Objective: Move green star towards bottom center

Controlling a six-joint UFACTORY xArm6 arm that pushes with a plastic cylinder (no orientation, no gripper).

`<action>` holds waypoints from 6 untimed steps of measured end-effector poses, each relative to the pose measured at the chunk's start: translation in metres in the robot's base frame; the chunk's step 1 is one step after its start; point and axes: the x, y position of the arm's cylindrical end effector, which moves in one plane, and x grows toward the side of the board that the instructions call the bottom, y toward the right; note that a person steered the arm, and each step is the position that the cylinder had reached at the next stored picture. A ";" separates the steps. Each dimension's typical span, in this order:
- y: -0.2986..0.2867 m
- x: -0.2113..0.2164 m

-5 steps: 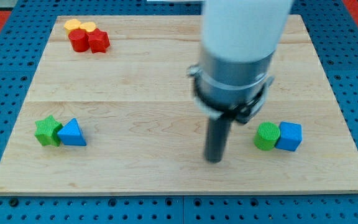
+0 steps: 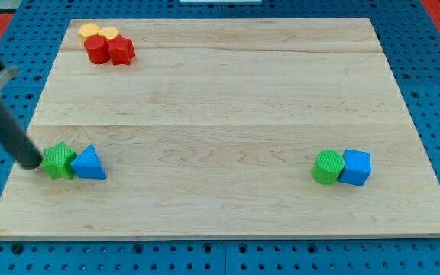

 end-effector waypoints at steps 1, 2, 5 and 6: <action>0.042 -0.006; 0.048 -0.003; 0.116 -0.019; 0.142 -0.027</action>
